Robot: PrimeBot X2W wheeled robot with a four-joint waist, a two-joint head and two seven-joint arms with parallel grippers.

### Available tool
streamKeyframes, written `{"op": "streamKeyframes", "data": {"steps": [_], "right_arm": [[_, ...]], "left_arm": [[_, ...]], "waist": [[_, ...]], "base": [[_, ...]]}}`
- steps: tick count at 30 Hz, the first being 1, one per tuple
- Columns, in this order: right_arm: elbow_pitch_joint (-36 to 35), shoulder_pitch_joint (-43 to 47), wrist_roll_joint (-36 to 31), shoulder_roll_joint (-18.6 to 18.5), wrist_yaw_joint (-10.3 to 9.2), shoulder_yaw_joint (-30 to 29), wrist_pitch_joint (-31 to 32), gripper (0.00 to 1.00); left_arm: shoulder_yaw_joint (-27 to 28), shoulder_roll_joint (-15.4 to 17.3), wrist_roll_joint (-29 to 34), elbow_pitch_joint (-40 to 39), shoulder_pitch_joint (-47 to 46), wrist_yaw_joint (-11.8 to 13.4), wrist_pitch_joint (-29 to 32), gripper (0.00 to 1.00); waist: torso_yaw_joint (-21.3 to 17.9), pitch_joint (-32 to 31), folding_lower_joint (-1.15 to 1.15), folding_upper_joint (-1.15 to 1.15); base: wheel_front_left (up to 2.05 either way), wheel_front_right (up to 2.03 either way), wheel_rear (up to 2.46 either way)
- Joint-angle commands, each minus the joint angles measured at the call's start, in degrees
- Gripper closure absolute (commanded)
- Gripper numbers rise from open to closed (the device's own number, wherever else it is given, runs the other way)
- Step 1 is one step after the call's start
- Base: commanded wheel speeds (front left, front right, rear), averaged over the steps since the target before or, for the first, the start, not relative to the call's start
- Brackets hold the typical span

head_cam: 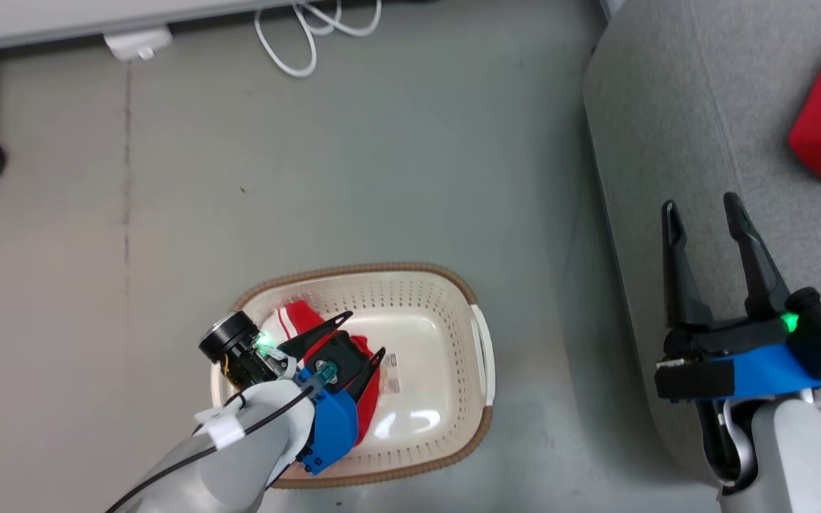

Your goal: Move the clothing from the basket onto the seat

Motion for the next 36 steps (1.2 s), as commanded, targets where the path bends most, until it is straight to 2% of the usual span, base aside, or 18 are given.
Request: {"op": "streamKeyframes", "data": {"steps": [1,6,9,13,19,26,36], "right_arm": [[-0.59,-1.45,0.01,0.05,0.03,-0.05,-0.2,0.0],[-1.67,-4.06,-0.23,0.05,0.03,-0.04,-0.19,0.0],[-2.42,-5.68,-0.28,0.05,0.03,0.32,-0.19,0.0],[-3.32,-7.89,-0.08,0.05,0.03,1.1,-0.19,0.0],[-4.89,-9.98,0.31,0.06,0.03,2.08,-0.19,0.0],[-7.7,-11.59,0.78,0.05,0.03,2.28,-0.2,0.0],[-10.94,-11.63,1.69,0.06,0.03,1.84,-0.19,0.0]], "left_arm": [[-2.98,0.12,-1.04,1.95,-2.02,-0.01,1.32,0.0],[-13.36,-0.32,-4.15,6.55,-7.25,0.0,5.31,0.0],[-16.32,-0.46,-4.37,8.18,-9.35,0.0,7.24,0.0],[-17.39,-0.49,-1.75,10.0,-10.93,-0.01,10.7,0.0],[-17.47,-0.23,5.54,11.59,-10.43,-0.01,16.18,0.0],[-17.48,0.64,10.57,14.35,-12.62,-0.01,18.49,0.0],[-17.49,2.36,13.76,18.78,-17.36,-0.01,20.75,0.0]], "waist": [[-1.83,4.73,-0.01,0.0],[-2.68,9.41,-0.01,0.0],[-3.22,12.22,-0.01,0.0],[-4.32,16.06,-0.01,0.0],[-6.08,21.11,-0.01,0.0],[-8.08,26.43,-0.01,0.0],[-10.06,33.19,-0.01,0.0]], "base": [[0.0,0.0,0.0],[0.0,0.0,0.0],[0.0,0.0,0.0],[0.0,0.0,0.0],[0.0,0.0,0.0],[0.0,0.0,0.0],[0.0,0.0,0.0]]}}
